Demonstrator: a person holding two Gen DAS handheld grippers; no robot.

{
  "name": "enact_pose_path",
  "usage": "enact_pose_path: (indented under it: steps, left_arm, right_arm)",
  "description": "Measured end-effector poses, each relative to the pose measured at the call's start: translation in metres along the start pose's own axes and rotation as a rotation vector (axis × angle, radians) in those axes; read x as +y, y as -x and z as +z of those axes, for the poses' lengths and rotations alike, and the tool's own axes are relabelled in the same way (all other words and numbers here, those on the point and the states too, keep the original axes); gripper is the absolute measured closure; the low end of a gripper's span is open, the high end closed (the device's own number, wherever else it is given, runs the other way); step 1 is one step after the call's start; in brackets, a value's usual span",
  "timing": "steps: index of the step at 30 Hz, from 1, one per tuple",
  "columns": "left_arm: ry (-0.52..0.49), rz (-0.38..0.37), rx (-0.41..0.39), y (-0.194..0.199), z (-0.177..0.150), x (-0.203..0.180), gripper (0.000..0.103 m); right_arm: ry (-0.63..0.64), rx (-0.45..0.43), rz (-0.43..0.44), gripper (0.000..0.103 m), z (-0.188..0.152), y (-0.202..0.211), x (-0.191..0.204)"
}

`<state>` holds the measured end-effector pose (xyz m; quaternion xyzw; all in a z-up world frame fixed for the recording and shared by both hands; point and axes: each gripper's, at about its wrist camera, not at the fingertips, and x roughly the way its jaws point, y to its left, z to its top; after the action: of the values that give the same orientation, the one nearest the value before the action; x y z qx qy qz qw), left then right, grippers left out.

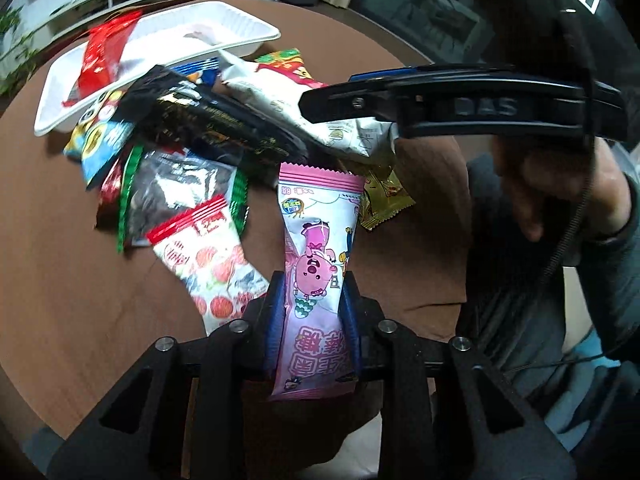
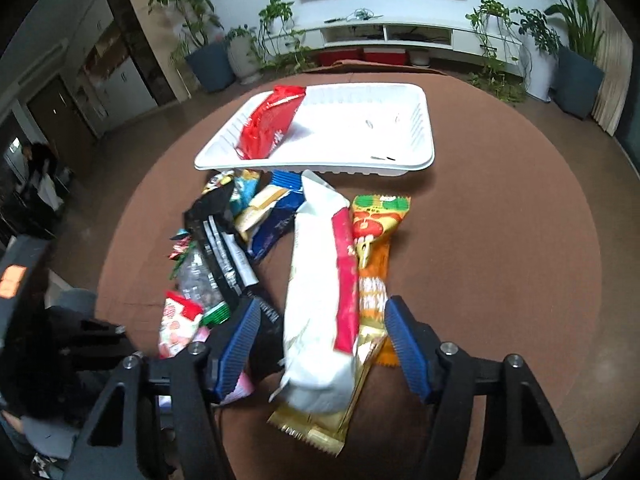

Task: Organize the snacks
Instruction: 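Grasp the pink candy packet with the left tool while the right tool grasps the red-striped packet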

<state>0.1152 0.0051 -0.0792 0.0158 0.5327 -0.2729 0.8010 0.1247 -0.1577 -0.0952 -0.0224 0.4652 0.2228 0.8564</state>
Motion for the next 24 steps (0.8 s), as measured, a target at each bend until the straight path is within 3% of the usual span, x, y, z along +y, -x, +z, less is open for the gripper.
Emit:
enact_pose_path:
  steps: [4,9,12,16,19,21,24]
  left_arm:
    - [0.033,-0.008,-0.012,0.008,-0.011,0.009,0.079]
    - [0.049,-0.007,-0.019,0.015,-0.025,0.01,0.08]
    - [0.048,-0.005,-0.02,0.025,-0.028,0.017,0.08]
    - [0.059,-0.012,-0.027,0.026,-0.025,0.011,0.08]
    - [0.068,-0.02,-0.031,0.012,-0.025,0.007,0.08]
    - [0.075,-0.026,-0.034,0.014,-0.028,0.01,0.08]
    - [0.076,-0.032,-0.029,0.011,-0.028,0.01,0.08]
  right_arm:
    - [0.052,0.06,-0.037,0.043,0.005,-0.018,0.005]
    - [0.125,0.076,-0.092,0.048,0.005,-0.023,0.014]
    - [0.163,0.079,-0.121,0.058,0.005,-0.025,0.018]
    - [0.147,0.072,-0.113,0.061,0.005,-0.022,0.014]
    - [0.108,0.059,-0.09,0.069,0.004,-0.017,0.008]
    - [0.082,0.043,-0.071,0.085,0.005,-0.012,0.005]
    - [0.086,0.064,-0.061,0.088,0.004,-0.013,0.006]
